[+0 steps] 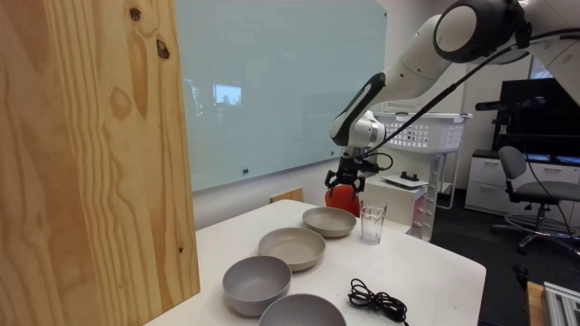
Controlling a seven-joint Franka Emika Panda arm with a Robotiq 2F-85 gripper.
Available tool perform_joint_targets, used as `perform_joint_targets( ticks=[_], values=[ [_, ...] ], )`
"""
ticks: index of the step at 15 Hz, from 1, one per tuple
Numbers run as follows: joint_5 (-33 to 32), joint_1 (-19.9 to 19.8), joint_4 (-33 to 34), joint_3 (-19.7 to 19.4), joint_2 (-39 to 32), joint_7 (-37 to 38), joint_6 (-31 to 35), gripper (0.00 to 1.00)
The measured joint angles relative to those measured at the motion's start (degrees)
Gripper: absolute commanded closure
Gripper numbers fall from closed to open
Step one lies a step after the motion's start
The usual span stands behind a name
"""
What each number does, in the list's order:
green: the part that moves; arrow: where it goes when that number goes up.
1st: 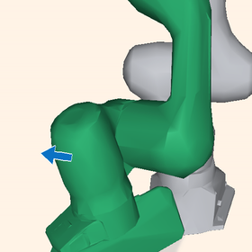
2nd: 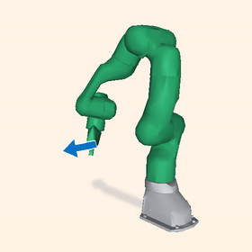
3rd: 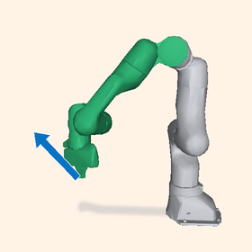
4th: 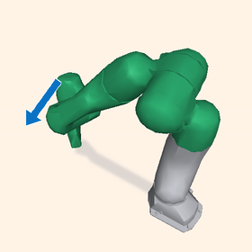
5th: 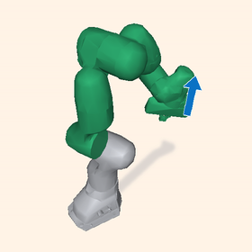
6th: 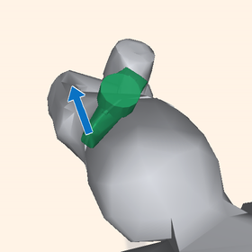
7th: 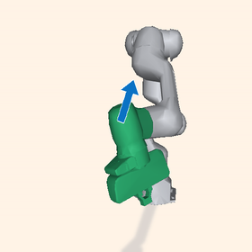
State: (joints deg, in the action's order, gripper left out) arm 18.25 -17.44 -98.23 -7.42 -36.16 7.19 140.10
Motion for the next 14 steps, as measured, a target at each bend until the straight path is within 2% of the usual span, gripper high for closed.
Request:
perform_joint_targets(
  ticks=[3,8,11,14],
  values=[
    [-4.7,4.2,1.0,-0.8,2.4,3.3,-0.8,0.0],
    [-18.2,14.1,2.7,-2.1,6.7,8.9,-6.2,0.0],
    [-22.4,18.2,3.2,-0.3,7.7,8.4,-11.5,0.0],
    [-24.4,20.2,3.0,1.9,8.3,6.5,-14.4,0.0]
  ],
)
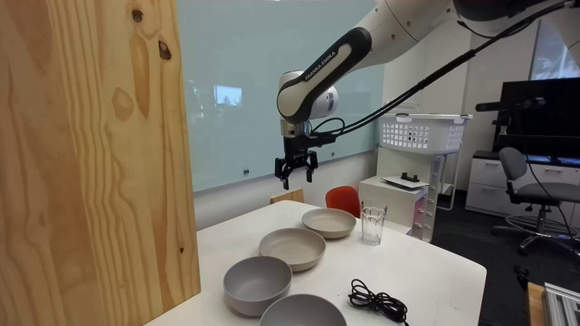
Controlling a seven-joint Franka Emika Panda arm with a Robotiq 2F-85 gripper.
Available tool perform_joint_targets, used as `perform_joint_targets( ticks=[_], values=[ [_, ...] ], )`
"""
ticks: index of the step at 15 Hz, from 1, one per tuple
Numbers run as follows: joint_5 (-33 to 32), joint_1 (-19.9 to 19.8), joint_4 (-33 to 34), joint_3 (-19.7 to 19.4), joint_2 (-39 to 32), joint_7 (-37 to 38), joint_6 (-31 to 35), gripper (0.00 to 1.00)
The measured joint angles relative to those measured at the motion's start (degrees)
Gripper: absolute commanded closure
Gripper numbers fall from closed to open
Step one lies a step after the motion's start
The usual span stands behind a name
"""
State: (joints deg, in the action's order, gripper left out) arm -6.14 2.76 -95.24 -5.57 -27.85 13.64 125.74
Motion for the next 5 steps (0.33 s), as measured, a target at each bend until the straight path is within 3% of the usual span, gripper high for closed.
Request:
perform_joint_targets(
  ticks=[5],
  values=[
    [-0.8,0.3,-0.2,1.3,0.1,-2.7,-1.0,0.0]
  ],
)
